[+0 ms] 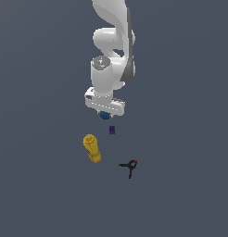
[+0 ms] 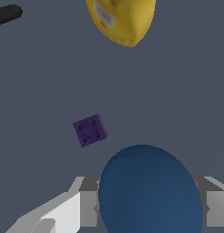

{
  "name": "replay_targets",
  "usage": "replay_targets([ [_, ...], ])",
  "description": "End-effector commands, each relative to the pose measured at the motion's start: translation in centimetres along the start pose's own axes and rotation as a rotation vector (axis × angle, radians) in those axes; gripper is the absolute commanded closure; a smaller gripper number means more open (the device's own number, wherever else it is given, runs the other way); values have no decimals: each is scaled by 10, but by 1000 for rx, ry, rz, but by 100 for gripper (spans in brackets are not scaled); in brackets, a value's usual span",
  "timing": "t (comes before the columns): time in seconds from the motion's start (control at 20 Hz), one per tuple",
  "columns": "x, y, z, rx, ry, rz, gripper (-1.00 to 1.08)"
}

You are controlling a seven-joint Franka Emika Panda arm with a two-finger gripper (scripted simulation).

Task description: Pick up a designated object from a clutter of objects.

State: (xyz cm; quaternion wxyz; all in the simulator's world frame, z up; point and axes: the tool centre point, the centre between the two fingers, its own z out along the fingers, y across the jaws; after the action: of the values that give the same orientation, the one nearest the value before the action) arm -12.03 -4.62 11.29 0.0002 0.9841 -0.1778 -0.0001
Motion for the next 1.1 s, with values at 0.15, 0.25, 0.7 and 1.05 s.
replay_targets([
  [0.15, 15, 0, -44, 0, 1, 0, 108],
  [0.25, 21, -1, -60, -1, 1, 0, 108],
  [0.7, 50, -2, -138, -1, 1, 0, 108],
  [1.05, 75, -4, -201, 0, 0, 0, 108],
])
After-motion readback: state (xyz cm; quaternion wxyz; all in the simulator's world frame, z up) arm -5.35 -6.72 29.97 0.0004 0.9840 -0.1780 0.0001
